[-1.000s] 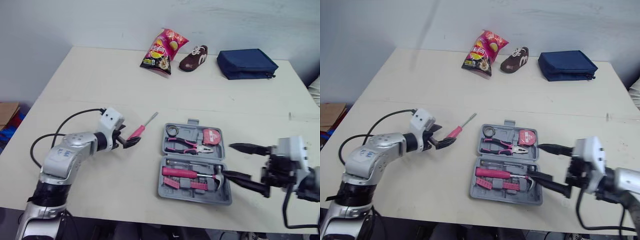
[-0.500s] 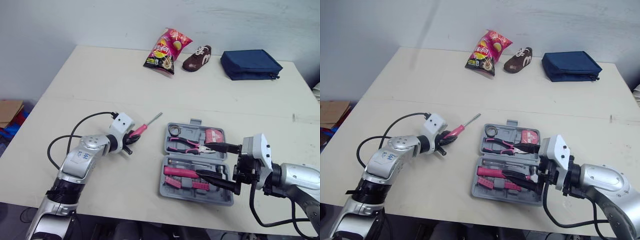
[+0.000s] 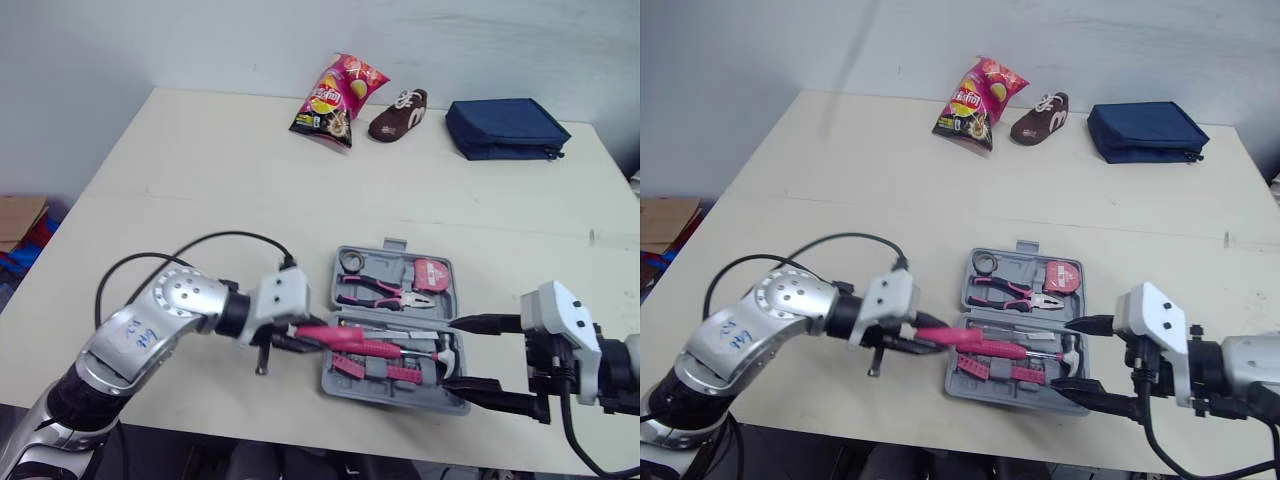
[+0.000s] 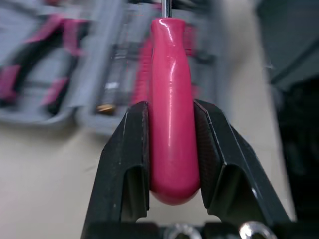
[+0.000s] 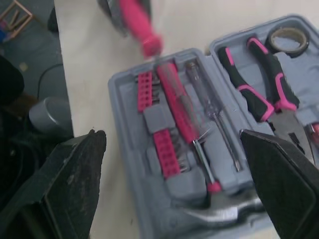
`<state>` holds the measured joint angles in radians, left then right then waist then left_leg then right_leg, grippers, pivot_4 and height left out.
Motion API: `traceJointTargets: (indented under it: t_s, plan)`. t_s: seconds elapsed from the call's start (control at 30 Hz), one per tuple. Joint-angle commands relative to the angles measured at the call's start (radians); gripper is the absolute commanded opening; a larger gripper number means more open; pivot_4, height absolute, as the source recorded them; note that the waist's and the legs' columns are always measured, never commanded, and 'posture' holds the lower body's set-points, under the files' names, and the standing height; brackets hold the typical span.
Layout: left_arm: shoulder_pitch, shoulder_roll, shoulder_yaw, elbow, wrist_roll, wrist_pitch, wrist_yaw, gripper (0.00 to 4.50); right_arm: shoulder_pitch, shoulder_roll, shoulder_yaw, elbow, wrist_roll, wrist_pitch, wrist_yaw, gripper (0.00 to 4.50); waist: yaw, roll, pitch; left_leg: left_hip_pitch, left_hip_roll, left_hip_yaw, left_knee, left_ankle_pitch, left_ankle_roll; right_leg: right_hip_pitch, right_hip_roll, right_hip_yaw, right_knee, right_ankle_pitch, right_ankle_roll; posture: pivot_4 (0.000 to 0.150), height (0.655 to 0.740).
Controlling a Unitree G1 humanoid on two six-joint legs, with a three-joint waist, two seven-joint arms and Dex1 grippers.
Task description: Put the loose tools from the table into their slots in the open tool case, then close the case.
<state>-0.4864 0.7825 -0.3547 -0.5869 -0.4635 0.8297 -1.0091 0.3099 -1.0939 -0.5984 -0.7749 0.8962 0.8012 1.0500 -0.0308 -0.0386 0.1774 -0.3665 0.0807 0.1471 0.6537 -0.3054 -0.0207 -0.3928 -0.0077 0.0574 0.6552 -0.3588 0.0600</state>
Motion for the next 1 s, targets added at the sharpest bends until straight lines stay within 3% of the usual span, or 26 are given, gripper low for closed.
traceJointTargets:
  t_s: [0.03, 0.17, 0.43, 0.63, 0.77, 0.9, 1.0]
  plan:
    - [-0.067, -0.019, -0.114, -0.028, 0.035, 0.043, -0.013, 0.57, 0.012, -0.019, -0.044, 0.001, 0.023, 0.024, 0.039, 4.50, 0.000, 0.000, 0.000, 0.000, 0.000, 0.000, 0.000, 0.001, 0.001, 0.000, 0.000, 0.000, 0.000, 0.001, 0.000, 0.150, 0.7400]
    - [-0.105, -0.079, -0.226, 0.010, 0.124, 0.074, 0.061, 0.57, 0.027, 0.000, -0.047, -0.021, 0.031, 0.041, 0.026, 4.50, 0.000, 0.000, 0.000, 0.000, -0.002, -0.001, 0.000, 0.002, 0.002, 0.000, 0.000, 0.002, 0.000, 0.002, 0.002, 0.150, 0.7400]
    - [-0.142, -0.062, -0.306, 0.005, 0.192, 0.076, 0.038, 0.57, 0.073, 0.027, -0.086, -0.066, 0.068, 0.065, 0.002, 4.50, 0.002, 0.000, 0.000, -0.002, -0.001, -0.001, 0.000, 0.002, 0.002, -0.001, 0.000, 0.002, 0.000, 0.002, 0.002, 0.150, 0.7400]
    - [-0.114, -0.130, -0.340, 0.018, 0.214, 0.099, 0.082, 0.57, 0.088, 0.040, -0.112, -0.071, 0.102, 0.078, -0.009, 4.50, 0.003, 0.000, 0.000, -0.002, -0.001, -0.002, 0.003, 0.002, 0.003, 0.000, 0.000, 0.002, 0.001, 0.002, 0.002, 0.150, 0.7400]
    - [-0.120, -0.117, -0.318, 0.022, 0.211, 0.128, 0.082, 2.50, 0.090, 0.041, -0.105, -0.071, 0.105, 0.072, -0.016, 4.50, 0.002, 0.000, 0.000, -0.002, -0.001, -0.002, 0.003, 0.002, 0.003, 0.000, 0.000, 0.002, 0.001, 0.002, 0.002, 0.150, 0.7400]
    - [-0.136, -0.038, -0.262, 0.007, 0.194, 0.103, 0.024, 4.46, 0.077, 0.044, -0.092, -0.062, 0.098, 0.060, -0.026, 4.50, -0.001, 0.000, 0.000, -0.001, -0.001, -0.002, 0.003, 0.002, 0.002, 0.000, 0.000, 0.002, 0.002, 0.002, 0.002, 0.150, 0.7400]
    - [-0.134, -0.025, -0.203, -0.003, 0.145, 0.060, -0.024, 4.46, 0.081, 0.052, -0.083, -0.061, 0.078, 0.044, -0.030, 4.50, 0.002, 0.000, 0.000, -0.001, -0.001, -0.002, 0.003, 0.002, 0.002, 0.000, 0.000, 0.002, 0.003, 0.002, 0.002, 0.150, 0.7400]
